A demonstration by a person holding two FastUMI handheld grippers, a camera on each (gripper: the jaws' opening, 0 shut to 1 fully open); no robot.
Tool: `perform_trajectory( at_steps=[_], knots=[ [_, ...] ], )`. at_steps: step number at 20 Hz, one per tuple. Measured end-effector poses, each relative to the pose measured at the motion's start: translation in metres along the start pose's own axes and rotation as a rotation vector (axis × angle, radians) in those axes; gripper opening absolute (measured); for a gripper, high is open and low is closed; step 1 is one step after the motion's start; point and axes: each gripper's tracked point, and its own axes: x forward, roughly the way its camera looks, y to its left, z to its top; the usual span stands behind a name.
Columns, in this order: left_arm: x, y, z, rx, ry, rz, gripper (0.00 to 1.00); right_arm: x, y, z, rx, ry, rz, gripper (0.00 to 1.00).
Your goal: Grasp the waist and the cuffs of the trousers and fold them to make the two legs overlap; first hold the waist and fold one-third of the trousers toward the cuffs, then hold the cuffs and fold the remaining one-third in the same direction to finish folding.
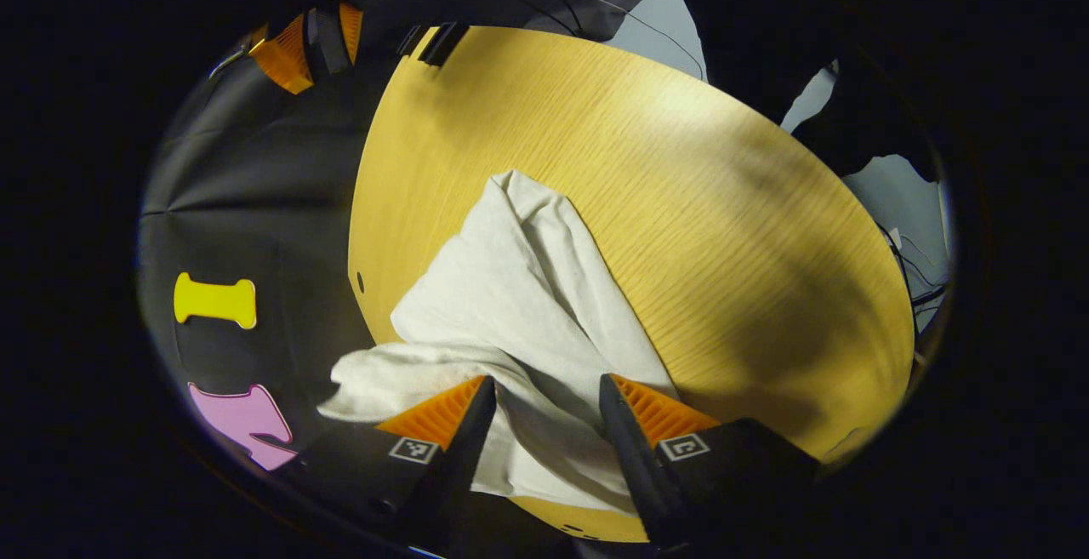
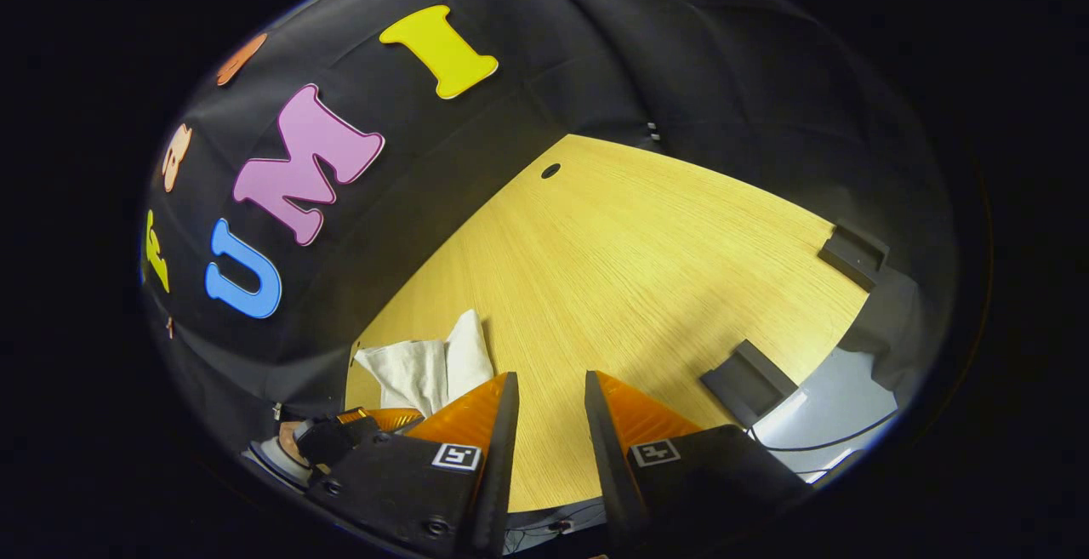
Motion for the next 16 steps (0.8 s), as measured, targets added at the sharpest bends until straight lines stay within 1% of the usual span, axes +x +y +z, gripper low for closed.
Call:
perform_trajectory(
  at_steps=[1, 2, 4, 6, 11, 14, 16],
  knots=[
    [-0.002, 0.004, 0.000, 0.000, -0.003, 0.012, 0.92, -0.001, 0.001, 0.000, 0.001, 0.000, 0.002, 0.49],
    [-0.008, 0.008, 0.001, -0.001, -0.008, 0.028, 0.97, -0.002, 0.002, -0.001, 0.000, -0.001, 0.004, 0.49],
    [-0.017, 0.020, 0.001, -0.017, -0.012, 0.074, 0.98, -0.004, 0.005, -0.001, -0.001, -0.003, 0.010, 0.49],
    [-0.032, 0.031, -0.002, -0.057, -0.011, 0.121, 0.98, -0.006, 0.010, -0.001, -0.001, -0.008, 0.016, 0.49],
    [-0.077, 0.057, -0.018, -0.223, -0.022, 0.232, 0.97, -0.009, 0.024, -0.003, -0.012, -0.014, 0.036, 0.49],
    [-0.105, 0.068, -0.036, -0.387, -0.018, 0.292, 0.97, -0.010, 0.037, -0.008, -0.024, -0.013, 0.054, 0.49],
    [-0.119, 0.072, -0.053, -0.544, -0.013, 0.325, 0.97, -0.009, 0.044, -0.013, -0.056, -0.008, 0.060, 0.49]
  ],
)
